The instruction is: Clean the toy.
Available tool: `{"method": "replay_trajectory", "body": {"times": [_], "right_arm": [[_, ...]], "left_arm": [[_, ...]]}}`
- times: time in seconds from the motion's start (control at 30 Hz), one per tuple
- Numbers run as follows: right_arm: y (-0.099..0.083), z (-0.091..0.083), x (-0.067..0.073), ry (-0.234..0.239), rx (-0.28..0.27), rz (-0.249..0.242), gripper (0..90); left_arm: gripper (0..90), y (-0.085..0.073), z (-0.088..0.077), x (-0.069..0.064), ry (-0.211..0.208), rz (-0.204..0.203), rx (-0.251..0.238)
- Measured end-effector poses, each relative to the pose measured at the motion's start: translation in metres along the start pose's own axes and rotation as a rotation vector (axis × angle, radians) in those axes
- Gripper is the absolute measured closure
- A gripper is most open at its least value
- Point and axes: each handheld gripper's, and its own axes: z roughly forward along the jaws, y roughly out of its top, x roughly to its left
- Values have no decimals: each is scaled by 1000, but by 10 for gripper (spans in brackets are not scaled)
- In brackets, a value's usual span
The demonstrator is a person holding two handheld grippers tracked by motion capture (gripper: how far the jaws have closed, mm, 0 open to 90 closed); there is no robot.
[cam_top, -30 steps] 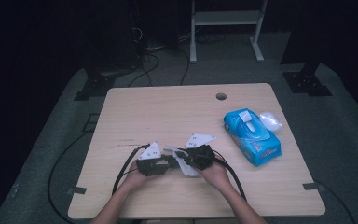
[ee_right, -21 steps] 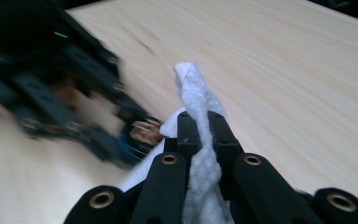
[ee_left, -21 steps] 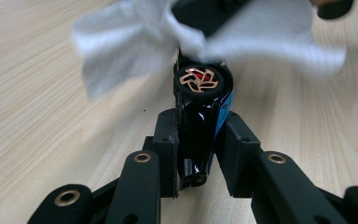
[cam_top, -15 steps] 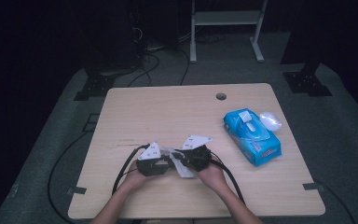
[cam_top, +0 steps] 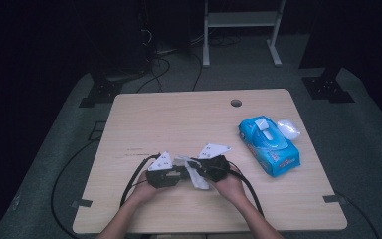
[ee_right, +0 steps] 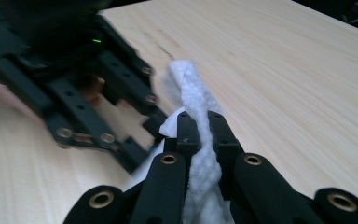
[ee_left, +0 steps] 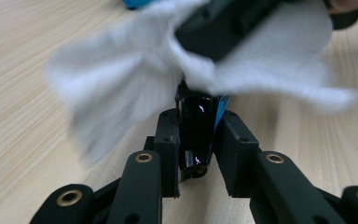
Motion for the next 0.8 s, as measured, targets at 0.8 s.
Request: {"method": "replay_trajectory", "body": {"times": [0.8], "right_arm": [[-26, -41, -61, -211, 27, 95, 849]], "left_arm": [[712, 0, 0, 1, -6, -2, -1]]}}
